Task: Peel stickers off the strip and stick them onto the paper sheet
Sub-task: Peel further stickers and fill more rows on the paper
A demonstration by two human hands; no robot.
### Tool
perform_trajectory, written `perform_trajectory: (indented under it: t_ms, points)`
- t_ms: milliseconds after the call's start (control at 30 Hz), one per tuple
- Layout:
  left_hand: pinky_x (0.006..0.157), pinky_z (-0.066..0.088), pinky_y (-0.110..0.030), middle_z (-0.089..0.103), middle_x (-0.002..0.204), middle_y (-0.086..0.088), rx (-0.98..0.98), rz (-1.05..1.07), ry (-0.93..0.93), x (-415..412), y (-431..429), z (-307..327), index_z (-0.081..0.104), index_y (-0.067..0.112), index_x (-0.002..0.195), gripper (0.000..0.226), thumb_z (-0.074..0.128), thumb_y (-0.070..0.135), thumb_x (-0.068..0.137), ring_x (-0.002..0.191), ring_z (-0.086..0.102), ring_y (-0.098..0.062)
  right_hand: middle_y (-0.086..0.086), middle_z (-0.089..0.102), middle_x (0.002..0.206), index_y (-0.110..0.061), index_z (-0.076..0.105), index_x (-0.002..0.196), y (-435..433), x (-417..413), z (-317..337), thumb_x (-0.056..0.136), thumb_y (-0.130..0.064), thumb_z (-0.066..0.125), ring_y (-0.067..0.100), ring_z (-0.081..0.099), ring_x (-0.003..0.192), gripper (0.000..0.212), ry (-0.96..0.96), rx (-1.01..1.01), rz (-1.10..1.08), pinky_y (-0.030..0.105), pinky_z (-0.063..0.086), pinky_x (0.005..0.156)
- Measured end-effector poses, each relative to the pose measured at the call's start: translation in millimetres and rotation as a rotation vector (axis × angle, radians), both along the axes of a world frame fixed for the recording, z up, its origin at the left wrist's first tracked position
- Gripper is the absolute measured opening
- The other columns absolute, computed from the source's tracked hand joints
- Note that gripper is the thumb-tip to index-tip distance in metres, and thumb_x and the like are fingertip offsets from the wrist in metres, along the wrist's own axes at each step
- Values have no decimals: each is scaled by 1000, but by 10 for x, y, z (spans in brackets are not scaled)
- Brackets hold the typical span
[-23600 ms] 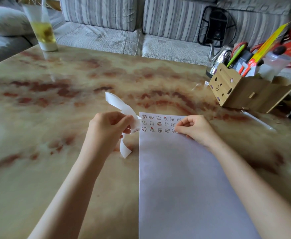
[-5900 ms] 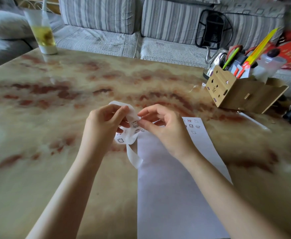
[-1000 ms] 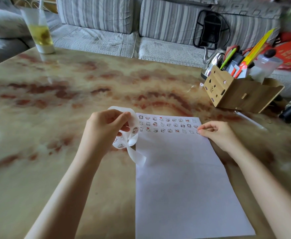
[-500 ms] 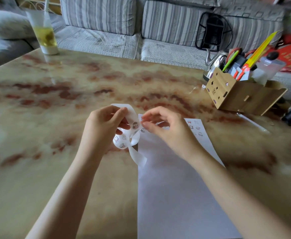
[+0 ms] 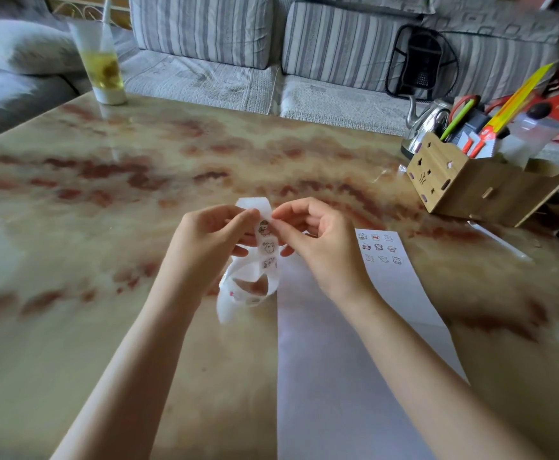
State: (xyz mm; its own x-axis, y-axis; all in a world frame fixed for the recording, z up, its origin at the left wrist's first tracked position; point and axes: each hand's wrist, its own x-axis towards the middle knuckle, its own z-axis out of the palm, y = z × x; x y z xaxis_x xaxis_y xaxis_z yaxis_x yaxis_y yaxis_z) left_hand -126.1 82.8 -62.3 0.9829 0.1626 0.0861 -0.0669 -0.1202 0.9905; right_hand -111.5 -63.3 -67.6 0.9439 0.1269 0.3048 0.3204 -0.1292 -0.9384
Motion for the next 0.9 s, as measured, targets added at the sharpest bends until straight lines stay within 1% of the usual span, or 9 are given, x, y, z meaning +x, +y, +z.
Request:
perform_trajectory:
  t_ms: [100,267,367,433,500,667,767,833,900]
  points:
    - [54,50,-14,71,63,4,-8,5,5,-6,17,-1,71,15,75,17,61,17,89,62,67,-4,-3,68,73,-15,69,84,20,7,-13,85,-4,68,8,62,64,12,-33,-21,6,20,50,58]
    - [55,51,-13,72,66,3,14,13,-12,-21,42,8,73,11,79,18,60,17,90,61,67,-3,-5,70,73,-14,71,85,47,38,-51,84,-4,69,11,65,65,10,-72,-51,-13,30,58,68]
    - [55,50,-12,71,62,7,17,8,-12,-22,49,15,73,14,78,18,60,17,90,60,66,-1,-2,70,74,-12,71,87,59,40,-62,84,-4,69,12,66,66,8,-80,-51,-11,28,57,69]
    - [55,50,-12,71,60,9,17,2,-10,-19,48,18,72,16,76,20,59,17,91,59,66,0,-2,70,74,-11,71,87,62,37,-63,84,-4,69,14,67,67,8,-89,-48,-9,30,57,70]
    - [55,50,-13,71,61,8,8,1,-2,-16,44,16,72,16,75,20,59,17,91,60,66,-1,-2,70,74,-11,71,87,64,41,-63,84,-4,69,16,67,68,8,-96,-47,-10,33,58,72]
    - [55,51,-14,72,66,3,-38,8,23,-9,29,25,71,13,76,20,58,16,91,63,66,-4,-3,71,76,-9,71,88,69,41,-52,84,-6,70,13,67,68,6,-129,-57,-23,29,57,71]
    - [55,51,-14,72,72,-4,-32,14,15,-8,31,22,72,13,77,19,59,16,90,65,66,-5,-5,71,76,-11,72,86,71,36,-55,83,-6,70,12,68,70,6,-153,-93,-49,34,57,72]
    - [56,51,-14,72,72,-3,-18,17,10,-13,35,19,72,15,75,19,59,17,90,65,67,-5,-5,71,77,-11,72,87,66,36,-59,84,-7,70,12,68,71,5,-167,-120,-50,37,57,73]
    - [56,51,-14,72,66,3,-3,20,7,-15,36,19,71,18,73,21,60,16,90,64,67,-4,-5,71,78,-9,71,89,58,33,-56,85,-8,69,10,67,72,5,-186,-163,-46,31,57,72]
